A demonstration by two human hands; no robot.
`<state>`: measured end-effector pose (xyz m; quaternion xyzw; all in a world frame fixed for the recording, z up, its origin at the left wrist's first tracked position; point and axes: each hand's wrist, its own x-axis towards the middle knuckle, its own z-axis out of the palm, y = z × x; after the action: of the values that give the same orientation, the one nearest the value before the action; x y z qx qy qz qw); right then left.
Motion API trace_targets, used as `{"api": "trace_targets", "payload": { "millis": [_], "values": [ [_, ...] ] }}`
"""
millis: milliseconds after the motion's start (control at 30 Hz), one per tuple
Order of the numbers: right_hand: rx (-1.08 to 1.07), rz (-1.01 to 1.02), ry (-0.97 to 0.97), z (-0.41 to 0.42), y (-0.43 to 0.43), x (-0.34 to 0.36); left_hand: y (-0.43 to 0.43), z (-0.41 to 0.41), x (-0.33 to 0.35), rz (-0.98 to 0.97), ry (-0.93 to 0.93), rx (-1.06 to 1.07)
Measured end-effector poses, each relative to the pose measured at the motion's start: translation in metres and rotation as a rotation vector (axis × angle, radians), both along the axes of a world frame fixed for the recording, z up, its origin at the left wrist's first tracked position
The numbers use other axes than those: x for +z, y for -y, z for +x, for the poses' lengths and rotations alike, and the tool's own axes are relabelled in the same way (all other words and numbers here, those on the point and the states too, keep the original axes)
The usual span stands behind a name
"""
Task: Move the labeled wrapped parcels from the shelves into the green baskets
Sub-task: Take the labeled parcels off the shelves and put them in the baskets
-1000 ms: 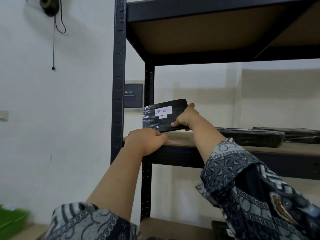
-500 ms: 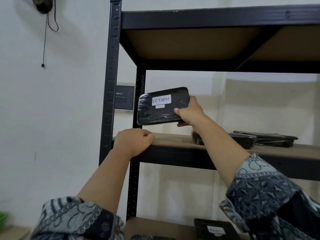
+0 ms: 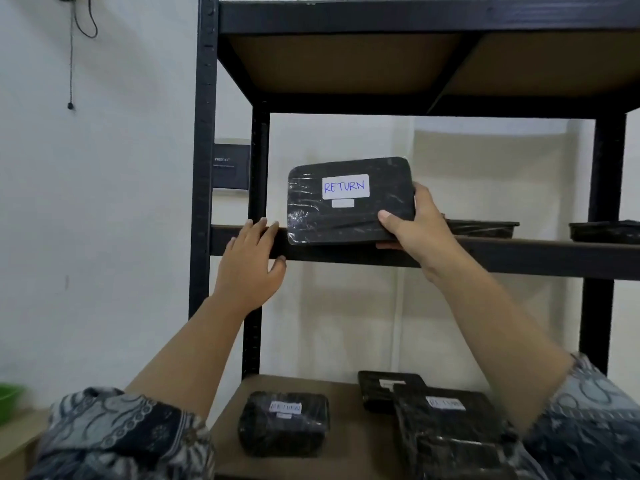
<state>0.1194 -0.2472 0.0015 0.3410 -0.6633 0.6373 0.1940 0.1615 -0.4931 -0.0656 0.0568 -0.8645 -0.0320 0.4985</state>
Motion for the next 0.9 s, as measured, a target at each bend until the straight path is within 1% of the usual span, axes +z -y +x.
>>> {"api": "trace_targets", "payload": {
  "millis": [67,200,467,600,733,833,900],
  "values": [
    [-0.014,-0.006,-0.007,0.008,-0.011,-0.021,-0.008,0.009,-0.015,0.011,0.004,-0.03],
    [-0.019,0.01,0.032,0.017,-0.026,-0.07,-0.024,0.022,-0.052,-0.002,0.081,-0.038],
    [-0.088,0.124,0.276,0.03,-0.067,-0.172,-0.073,0.038,-0.148,0.072,0.283,-0.114],
    [-0.125,0.133,0.367,0.037,-0.097,-0.206,-0.101,0.041,-0.185,0.091,0.377,-0.16],
    [-0.136,0.16,0.485,0.043,-0.13,-0.237,-0.133,0.041,-0.216,0.075,0.419,-0.211],
    [-0.154,0.151,0.548,0.045,-0.16,-0.262,-0.165,0.04,-0.237,0.071,0.497,-0.208],
    [-0.185,0.134,0.577,0.048,-0.182,-0.276,-0.19,0.04,-0.25,0.074,0.516,-0.214]
  ]
}}
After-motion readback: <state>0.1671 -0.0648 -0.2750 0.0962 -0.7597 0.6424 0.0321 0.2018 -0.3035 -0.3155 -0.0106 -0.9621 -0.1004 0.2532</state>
